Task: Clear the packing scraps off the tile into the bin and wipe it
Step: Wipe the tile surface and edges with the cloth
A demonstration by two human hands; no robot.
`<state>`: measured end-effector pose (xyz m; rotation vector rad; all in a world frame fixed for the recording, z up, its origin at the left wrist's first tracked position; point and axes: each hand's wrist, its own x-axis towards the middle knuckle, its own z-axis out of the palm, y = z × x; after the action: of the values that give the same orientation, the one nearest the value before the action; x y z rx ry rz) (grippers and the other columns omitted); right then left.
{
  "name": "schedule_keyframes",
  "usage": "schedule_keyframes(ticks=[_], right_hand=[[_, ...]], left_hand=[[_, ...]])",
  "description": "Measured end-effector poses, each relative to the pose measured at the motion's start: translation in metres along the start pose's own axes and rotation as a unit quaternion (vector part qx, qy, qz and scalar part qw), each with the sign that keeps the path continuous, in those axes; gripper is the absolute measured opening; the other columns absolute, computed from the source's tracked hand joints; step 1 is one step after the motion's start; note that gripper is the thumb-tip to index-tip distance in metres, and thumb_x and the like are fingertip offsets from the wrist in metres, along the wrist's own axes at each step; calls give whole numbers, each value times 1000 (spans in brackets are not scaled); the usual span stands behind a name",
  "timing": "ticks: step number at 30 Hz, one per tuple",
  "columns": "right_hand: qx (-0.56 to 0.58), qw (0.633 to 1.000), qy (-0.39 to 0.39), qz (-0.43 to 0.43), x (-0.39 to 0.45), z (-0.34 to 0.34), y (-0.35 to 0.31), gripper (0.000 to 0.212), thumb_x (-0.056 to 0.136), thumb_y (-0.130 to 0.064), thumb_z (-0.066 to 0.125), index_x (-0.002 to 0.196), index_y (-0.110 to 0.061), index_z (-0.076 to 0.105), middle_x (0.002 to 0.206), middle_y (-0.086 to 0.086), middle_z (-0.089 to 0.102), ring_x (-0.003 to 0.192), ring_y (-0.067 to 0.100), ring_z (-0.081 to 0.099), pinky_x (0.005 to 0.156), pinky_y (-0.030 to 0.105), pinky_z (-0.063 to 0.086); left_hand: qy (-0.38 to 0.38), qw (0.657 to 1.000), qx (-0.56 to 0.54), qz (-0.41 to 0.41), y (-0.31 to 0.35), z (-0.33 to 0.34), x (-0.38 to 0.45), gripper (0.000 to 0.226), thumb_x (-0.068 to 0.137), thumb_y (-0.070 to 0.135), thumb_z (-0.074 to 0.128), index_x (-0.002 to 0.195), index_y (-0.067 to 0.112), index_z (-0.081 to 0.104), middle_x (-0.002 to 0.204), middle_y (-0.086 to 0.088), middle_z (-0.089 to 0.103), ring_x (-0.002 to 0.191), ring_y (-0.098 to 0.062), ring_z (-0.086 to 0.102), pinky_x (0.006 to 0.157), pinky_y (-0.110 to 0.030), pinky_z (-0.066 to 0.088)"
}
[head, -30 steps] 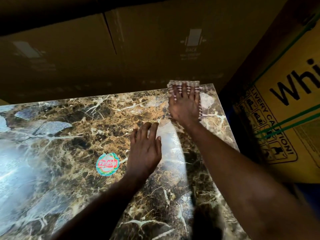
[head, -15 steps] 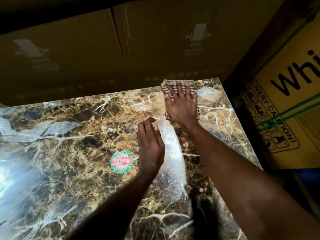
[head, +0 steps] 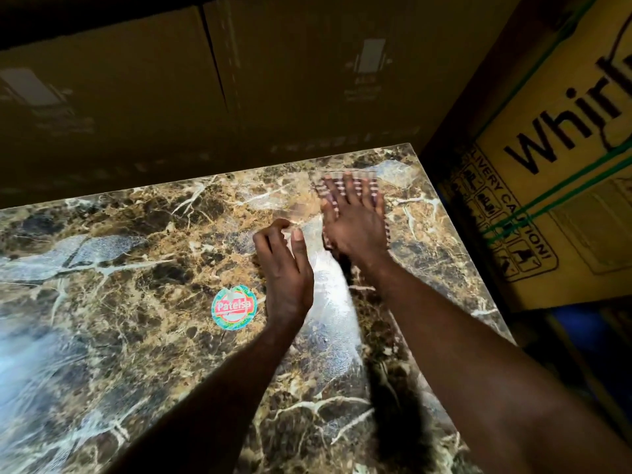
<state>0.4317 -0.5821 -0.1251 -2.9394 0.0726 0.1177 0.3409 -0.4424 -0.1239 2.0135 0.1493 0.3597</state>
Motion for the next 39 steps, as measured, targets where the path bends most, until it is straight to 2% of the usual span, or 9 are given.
schedule_keyframes(ticks=[2, 9, 12, 16, 20, 23, 30, 35, 39], right_hand=[[-4, 1000, -3, 22, -7, -2, 2, 63, 110, -62, 11, 168, -43, -1, 178, -2, -7, 164, 31, -11, 131, 58, -4], [-28, 989, -41, -136, -62, 10, -37, 67, 104, -72, 2, 165, -48, -12, 177, -5, -14, 162, 27, -20, 131, 56, -4], [-12, 997, -24, -77, -66, 4, -8, 62, 108, -68, 1, 166, -48, -4, 177, -7, -9, 163, 26, -15, 131, 58, -4], [-6, 999, 2, 38, -76, 0, 22, 62, 109, -65, 6, 168, -46, 0, 178, -6, -8, 164, 27, -12, 131, 56, -7], [-7, 998, -27, -56, -109, 9, -21, 61, 105, -64, -8, 165, -47, -10, 177, -6, -14, 163, 26, -18, 132, 55, -4], [-10, 995, -44, -93, -130, 11, -27, 61, 106, -62, -1, 165, -47, -5, 177, -10, -10, 163, 22, -18, 132, 53, -2], [-3, 999, -9, 50, -136, -3, 35, 62, 110, -63, 6, 168, -43, -5, 177, -2, -12, 163, 30, -14, 130, 59, -6], [-22, 998, -19, -49, -175, 16, -22, 61, 110, -59, 7, 169, -41, 2, 178, -3, -5, 165, 27, -10, 131, 56, -2], [-18, 997, -30, -63, -188, 10, 6, 60, 110, -60, 5, 168, -44, 5, 178, -6, -5, 164, 24, -11, 132, 55, -3]], left_hand=[[-1, 1000, 8, -2, -2, 0, 1, 33, 117, 41, 36, 137, 17, 47, 127, 7, 36, 113, -17, 48, 102, -52, 51], [-7, 999, -24, -25, -7, -2, 0, 44, 115, 46, 39, 149, 18, 42, 142, 2, 37, 125, -12, 44, 105, -38, 47], [5, 1000, -13, -9, -9, -1, 2, 40, 114, 48, 36, 143, 21, 45, 135, 5, 39, 121, -18, 49, 106, -53, 51], [5, 1000, 2, -1, -10, 0, 4, 40, 114, 54, 33, 138, 25, 46, 129, 5, 41, 115, -22, 54, 99, -55, 54], [14, 1000, -26, -7, -9, -3, 3, 38, 113, 50, 40, 140, 23, 45, 135, 1, 43, 120, -18, 54, 104, -49, 54], [30, 998, -48, -27, -5, -6, 2, 44, 113, 46, 45, 144, 14, 45, 141, -8, 43, 122, -18, 53, 100, -38, 53], [44, 998, -53, 0, -9, -3, 4, 38, 113, 47, 42, 139, 19, 46, 135, -3, 44, 118, -24, 58, 100, -53, 56], [47, 998, -34, 3, -15, -3, 6, 36, 113, 52, 38, 136, 26, 46, 132, 0, 45, 115, -21, 59, 94, -53, 59], [45, 999, -17, 5, -17, -1, 7, 29, 114, 49, 39, 132, 28, 48, 129, 2, 48, 111, -21, 60, 92, -54, 59]])
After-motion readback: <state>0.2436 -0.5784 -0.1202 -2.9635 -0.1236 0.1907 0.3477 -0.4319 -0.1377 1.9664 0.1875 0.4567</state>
